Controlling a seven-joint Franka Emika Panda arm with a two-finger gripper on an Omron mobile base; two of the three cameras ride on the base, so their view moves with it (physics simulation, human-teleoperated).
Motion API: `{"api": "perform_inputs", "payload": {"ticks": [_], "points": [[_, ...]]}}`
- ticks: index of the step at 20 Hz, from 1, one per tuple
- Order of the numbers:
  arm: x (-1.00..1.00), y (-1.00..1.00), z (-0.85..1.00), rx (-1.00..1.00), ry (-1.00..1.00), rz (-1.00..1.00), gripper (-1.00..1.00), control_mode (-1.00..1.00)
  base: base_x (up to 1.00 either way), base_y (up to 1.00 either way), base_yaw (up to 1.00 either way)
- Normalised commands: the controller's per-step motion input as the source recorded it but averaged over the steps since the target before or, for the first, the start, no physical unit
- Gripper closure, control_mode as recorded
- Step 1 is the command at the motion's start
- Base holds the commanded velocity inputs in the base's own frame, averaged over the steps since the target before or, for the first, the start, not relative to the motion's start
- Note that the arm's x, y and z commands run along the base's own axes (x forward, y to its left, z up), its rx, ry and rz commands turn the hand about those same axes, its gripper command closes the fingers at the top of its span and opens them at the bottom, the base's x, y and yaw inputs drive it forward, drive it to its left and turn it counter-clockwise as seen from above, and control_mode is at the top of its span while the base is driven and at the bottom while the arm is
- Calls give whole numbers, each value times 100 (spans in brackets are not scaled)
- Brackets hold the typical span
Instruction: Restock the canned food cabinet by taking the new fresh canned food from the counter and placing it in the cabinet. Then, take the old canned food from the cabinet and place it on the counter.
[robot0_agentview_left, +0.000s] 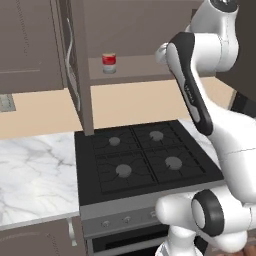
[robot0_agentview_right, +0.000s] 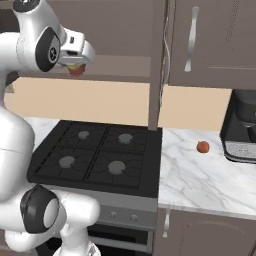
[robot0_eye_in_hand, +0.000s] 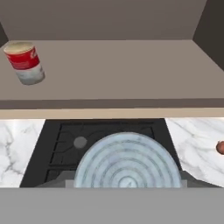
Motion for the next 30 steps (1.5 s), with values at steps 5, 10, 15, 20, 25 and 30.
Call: {"api": "perform_inputs", "payload": {"ticks": [5,10,15,20,25,30], "points": [[78,0,-1,0,0,0,100,-100,0,0,0],[70,0,-6,0,1,0,100,-100,0,0,0],[52,0,-21,0,2,0,100,-100,0,0,0],[45,0,-25,0,1,0,100,-100,0,0,0],[44,0,-19,0,0,0,100,-100,0,0,0],[45,0,-3,0,0,0,100,-100,0,0,0]]}}
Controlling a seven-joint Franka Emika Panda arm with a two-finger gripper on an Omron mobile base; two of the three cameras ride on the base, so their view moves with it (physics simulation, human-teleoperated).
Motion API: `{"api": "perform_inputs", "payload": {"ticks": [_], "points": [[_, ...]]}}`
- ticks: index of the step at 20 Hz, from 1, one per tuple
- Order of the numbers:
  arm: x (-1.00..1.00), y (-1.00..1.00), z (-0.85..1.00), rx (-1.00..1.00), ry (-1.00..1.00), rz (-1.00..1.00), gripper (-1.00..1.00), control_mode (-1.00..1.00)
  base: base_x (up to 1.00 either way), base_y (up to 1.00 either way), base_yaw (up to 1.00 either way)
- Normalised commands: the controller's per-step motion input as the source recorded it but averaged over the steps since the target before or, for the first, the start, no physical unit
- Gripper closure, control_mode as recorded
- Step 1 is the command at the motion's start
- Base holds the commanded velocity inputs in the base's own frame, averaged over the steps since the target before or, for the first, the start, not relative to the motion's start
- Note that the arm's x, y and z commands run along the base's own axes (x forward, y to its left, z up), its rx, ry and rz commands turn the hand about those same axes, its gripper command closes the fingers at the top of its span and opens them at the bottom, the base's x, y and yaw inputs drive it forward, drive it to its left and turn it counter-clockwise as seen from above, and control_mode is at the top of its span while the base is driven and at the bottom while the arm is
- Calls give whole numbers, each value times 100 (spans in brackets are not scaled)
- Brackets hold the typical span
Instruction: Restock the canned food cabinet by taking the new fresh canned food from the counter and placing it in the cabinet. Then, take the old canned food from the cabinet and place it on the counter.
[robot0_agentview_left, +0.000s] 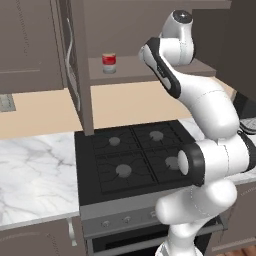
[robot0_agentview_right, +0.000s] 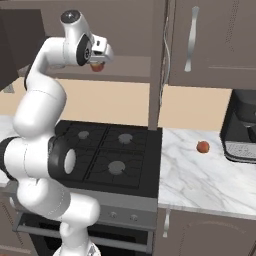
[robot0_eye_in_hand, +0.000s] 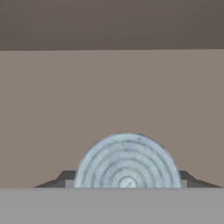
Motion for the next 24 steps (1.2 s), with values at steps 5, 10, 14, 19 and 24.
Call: {"api": "perform_inputs", "payload": {"ticks": [5,10,14,19,24], "points": [[37,0,-2,0,0,0,100,-100,0,0,0],[19,-2,0,0,0,0,-100,-100,0,0,0],[0,-1,0,0,0,0,-100,-100,0,0,0],[0,0,0,0,0,0,-100,-100,0,0,0],[2,0,0,0,0,0,-100,-100,0,0,0]]}}
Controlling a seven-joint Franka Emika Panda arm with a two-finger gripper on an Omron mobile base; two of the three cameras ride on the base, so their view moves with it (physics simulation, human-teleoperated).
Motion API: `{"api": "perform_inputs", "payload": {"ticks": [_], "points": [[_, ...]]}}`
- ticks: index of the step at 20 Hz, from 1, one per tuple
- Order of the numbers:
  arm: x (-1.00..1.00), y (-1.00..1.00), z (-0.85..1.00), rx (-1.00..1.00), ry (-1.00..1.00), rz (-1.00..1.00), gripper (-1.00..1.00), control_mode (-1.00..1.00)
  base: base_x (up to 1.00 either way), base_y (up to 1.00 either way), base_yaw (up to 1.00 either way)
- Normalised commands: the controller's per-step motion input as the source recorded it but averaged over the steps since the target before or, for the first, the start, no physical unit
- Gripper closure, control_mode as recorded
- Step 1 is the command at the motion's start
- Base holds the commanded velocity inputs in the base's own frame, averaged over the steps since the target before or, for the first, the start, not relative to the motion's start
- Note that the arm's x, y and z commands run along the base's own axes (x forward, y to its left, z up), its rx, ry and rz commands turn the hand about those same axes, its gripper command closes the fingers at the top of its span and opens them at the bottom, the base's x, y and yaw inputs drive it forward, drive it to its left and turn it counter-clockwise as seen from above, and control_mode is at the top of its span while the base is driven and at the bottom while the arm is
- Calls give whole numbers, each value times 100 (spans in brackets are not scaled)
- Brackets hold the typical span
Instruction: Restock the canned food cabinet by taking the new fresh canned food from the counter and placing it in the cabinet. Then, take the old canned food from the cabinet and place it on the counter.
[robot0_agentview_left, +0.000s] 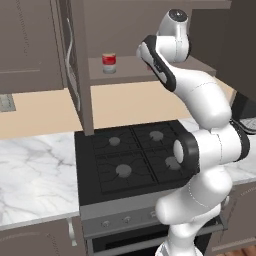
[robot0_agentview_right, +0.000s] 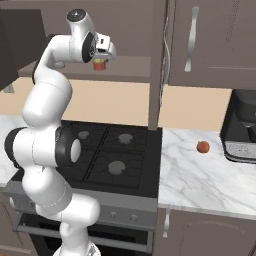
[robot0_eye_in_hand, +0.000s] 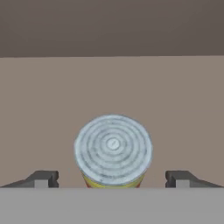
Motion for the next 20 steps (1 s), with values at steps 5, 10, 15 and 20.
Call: {"api": "perform_inputs", "payload": {"ticks": [5,10,15,20], "points": [[0,0,0,0,-3,0,-100,-100,0,0,0],[-33,0,6,0,-17,0,-100,-100,0,0,0],[-99,0,0,0,-31,0,-100,-100,0,0,0],[-94,5,16,0,-21,0,-100,-100,0,0,0]]}}
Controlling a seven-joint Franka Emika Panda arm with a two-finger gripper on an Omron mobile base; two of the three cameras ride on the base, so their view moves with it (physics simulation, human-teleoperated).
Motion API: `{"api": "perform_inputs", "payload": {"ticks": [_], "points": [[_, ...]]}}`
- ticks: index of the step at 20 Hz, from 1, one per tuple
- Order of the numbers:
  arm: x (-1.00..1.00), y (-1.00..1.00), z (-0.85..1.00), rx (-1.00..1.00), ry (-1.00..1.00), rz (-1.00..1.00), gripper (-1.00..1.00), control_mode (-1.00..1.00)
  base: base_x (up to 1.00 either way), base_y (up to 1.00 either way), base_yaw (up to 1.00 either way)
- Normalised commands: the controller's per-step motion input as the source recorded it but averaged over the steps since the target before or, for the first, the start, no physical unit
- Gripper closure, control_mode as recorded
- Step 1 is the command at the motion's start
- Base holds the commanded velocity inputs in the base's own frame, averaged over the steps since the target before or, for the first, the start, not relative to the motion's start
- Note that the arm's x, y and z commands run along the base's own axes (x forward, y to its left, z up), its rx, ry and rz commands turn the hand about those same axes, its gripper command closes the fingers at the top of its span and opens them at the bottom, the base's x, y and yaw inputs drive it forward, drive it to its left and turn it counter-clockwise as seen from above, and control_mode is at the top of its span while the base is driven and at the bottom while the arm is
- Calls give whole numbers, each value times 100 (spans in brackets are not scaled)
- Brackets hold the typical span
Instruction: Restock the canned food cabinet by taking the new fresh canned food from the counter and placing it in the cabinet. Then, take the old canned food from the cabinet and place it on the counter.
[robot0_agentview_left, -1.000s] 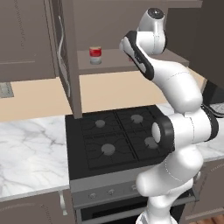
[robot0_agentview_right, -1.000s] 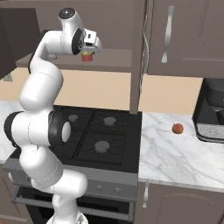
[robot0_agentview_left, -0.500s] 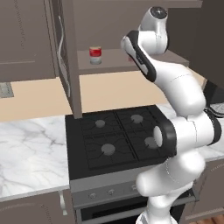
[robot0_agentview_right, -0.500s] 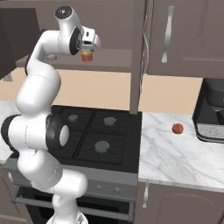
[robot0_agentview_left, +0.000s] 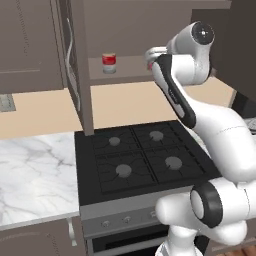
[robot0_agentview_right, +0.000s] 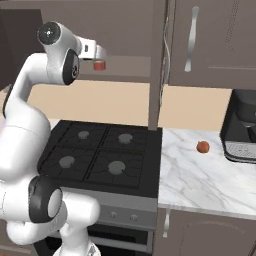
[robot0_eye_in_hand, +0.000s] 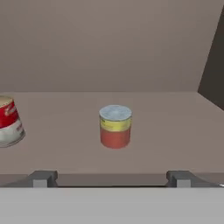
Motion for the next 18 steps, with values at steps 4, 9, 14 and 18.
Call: {"api": "perform_inputs", "payload": {"ticks": [4,9,14,18], "points": [[-81,37,45,0,-1,1,-100,-100,0,0,0],[-53,65,38,0,6,2,-100,-100,0,0,0],[-8,46,11,0,19,9,-100,-100,0,0,0],[0,36,-3,0,12,13,-100,-100,0,0,0]]}}
